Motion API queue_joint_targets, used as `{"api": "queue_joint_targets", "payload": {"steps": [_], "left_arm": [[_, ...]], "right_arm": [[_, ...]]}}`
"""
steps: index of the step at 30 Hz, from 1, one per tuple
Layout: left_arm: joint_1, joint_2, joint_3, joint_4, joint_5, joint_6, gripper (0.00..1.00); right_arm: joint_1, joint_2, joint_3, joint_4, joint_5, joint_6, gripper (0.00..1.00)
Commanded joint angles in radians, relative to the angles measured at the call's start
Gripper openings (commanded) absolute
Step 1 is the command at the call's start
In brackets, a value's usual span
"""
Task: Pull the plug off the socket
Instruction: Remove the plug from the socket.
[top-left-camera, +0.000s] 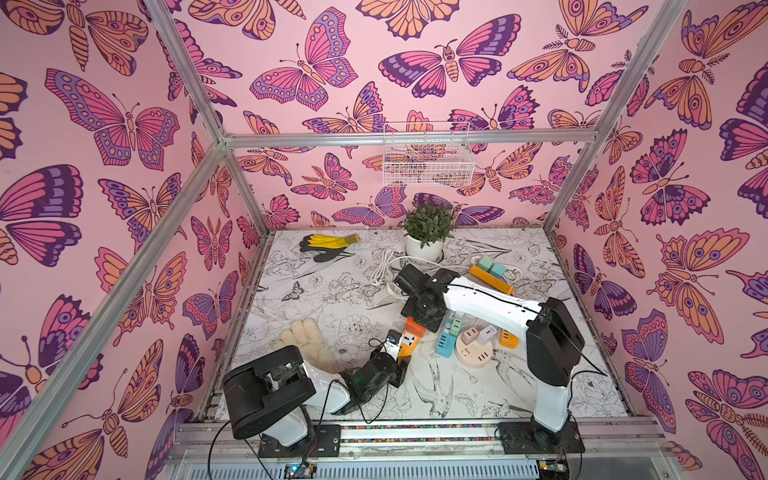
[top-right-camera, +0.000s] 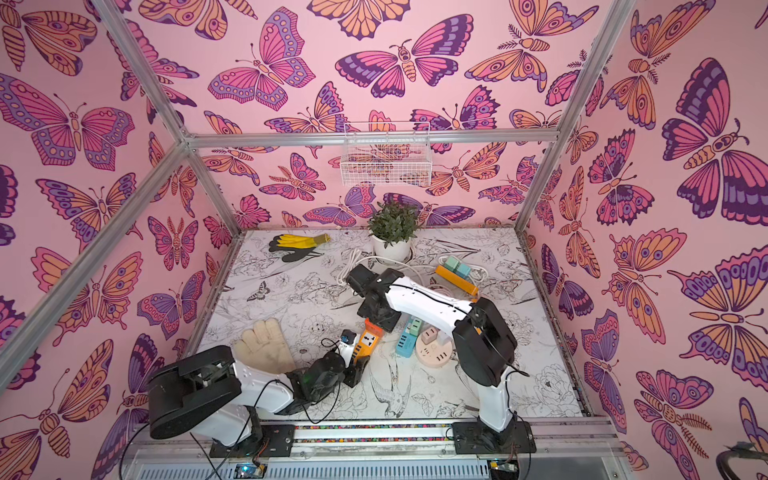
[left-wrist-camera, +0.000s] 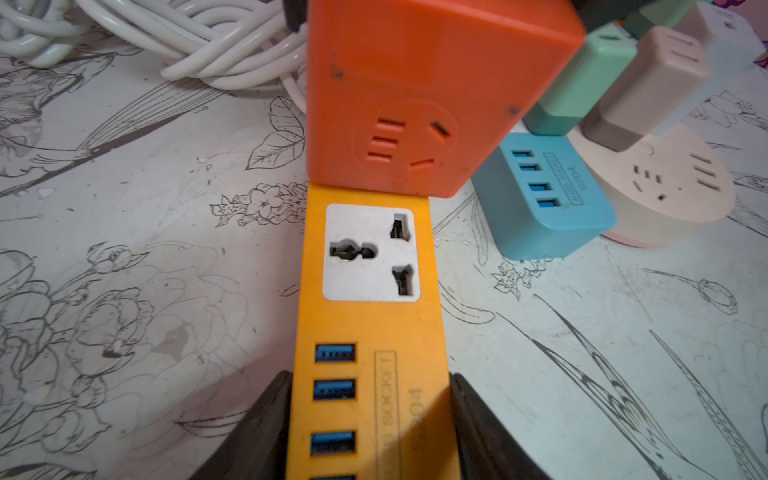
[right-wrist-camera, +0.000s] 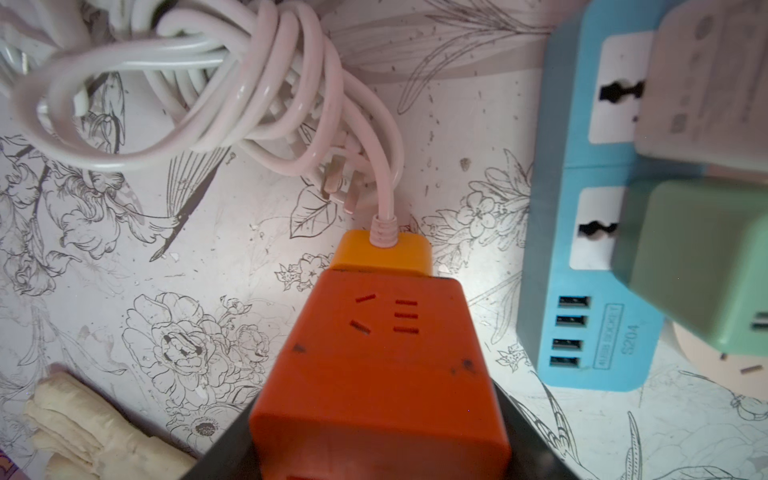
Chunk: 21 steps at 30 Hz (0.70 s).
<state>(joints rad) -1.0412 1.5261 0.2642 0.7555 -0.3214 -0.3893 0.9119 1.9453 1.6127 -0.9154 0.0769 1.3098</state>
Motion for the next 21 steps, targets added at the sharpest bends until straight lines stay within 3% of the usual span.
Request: {"api": "queue_joint_targets", "payload": {"steps": [1,5,10,14,18,21], "left_arm": [[0.002,0.022,-0.023,-0.114,0.048,-0.025,0.58],[0.002,0.022,-0.022,-0.113,0.05,-0.023,0.58],[0.002,0.042,-0.001,-0.115,0.066,-0.013,0.57],[0.003,0.05,0.01,-0.126,0.076,-0.01,0.57],[0.002,0.044,0.003,-0.125,0.073,-0.013,0.57],[0.002,0.046,0.003,-0.125,0.073,-0.013,0.57]], "right_arm": [[-0.002,-0.022,0.078,0.019,-0.111,-0.024,0.57],[-0.024,-0.134,-0.072,0.054,-0.091,-0.025,0.57],[0.043,-0.193,-0.209,0.152,-0.11,0.027,0.56],[0.066,-0.123,-0.097,0.139,-0.126,0.024,0.56],[0.019,-0.065,0.056,0.071,-0.131,-0.007,0.56],[-0.022,-0.098,0.039,0.048,-0.137,-0.018,0.56]]}}
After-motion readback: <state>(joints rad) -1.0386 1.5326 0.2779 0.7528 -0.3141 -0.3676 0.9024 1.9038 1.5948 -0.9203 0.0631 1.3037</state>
